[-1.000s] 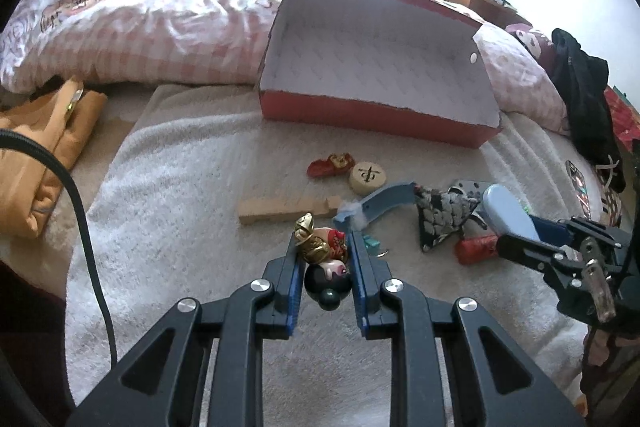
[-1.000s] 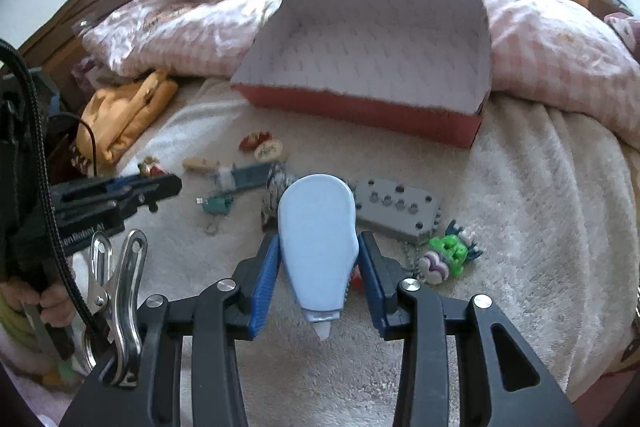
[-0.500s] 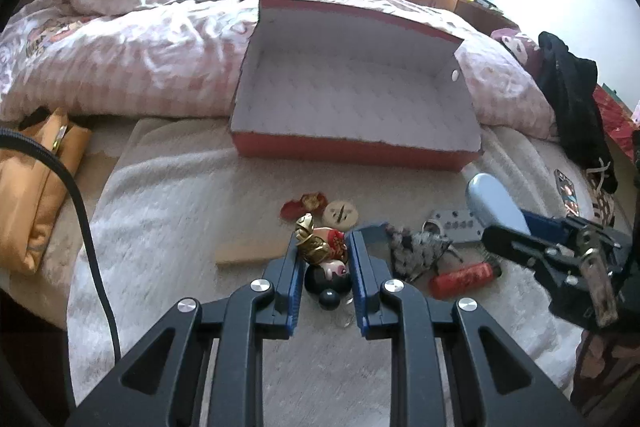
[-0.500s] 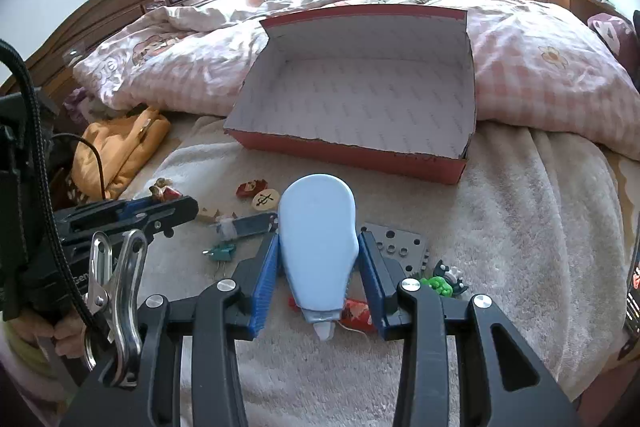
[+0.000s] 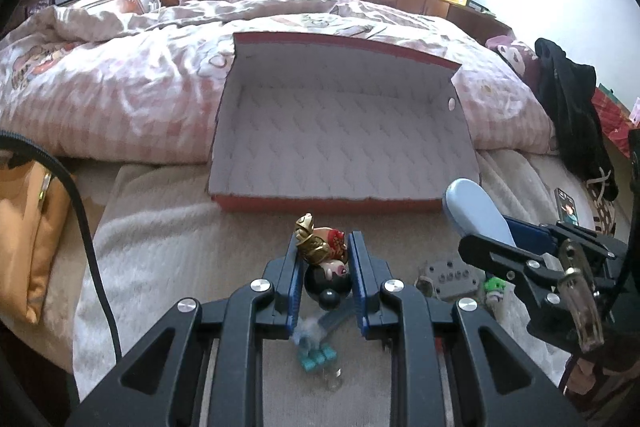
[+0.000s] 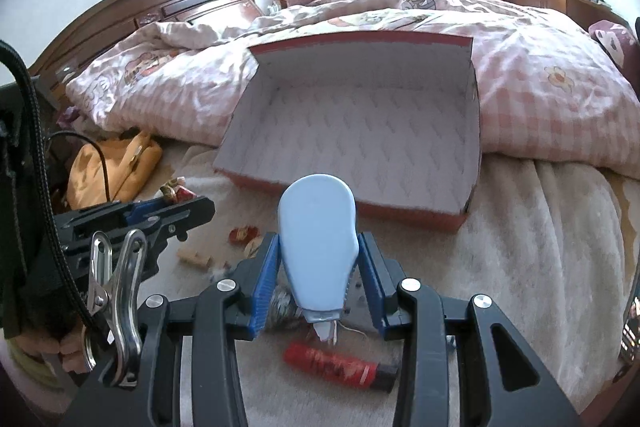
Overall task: Organize objects
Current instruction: 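Carry the figurine and blue tape with both grippers over the shoebox, then open both grippers to drop the figurine and blue tape into the box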
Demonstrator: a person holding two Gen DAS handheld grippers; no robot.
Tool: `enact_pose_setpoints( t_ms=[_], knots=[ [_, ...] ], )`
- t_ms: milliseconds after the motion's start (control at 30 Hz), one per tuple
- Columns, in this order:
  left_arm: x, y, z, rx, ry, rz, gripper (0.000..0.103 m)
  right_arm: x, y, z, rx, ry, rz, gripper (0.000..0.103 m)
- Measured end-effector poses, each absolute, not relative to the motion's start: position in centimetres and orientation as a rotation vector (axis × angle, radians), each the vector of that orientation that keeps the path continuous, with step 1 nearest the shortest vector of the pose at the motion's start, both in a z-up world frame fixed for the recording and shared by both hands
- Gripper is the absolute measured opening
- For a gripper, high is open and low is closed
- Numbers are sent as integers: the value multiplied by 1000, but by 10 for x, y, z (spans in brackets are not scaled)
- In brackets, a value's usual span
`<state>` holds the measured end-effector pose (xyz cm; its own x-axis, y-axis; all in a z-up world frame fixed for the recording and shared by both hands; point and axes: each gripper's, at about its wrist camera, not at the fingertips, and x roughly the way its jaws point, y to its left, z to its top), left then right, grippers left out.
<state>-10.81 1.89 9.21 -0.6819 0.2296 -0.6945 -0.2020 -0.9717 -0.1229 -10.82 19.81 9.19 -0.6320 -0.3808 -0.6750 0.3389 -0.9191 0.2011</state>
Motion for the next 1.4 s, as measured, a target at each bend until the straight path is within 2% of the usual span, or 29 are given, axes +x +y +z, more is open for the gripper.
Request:
enact_pose_setpoints(
  t_ms=[700,1100,1200,1400],
  knots=[
    [-217,43,77,-1107,10,2686,20,-234,195,73,1113,-93,-2595,40],
    [-252,51,49,-1174,1,2681,20,-268,191,50,1074,32,-2641,40],
    [-257,51,45,-1180,1,2687,20,-274,196,50,1060,0,-2636,40],
    [-264,52,41,-1179,0,2707,21,-286,195,50,1033,92,-2665,40]
  ],
)
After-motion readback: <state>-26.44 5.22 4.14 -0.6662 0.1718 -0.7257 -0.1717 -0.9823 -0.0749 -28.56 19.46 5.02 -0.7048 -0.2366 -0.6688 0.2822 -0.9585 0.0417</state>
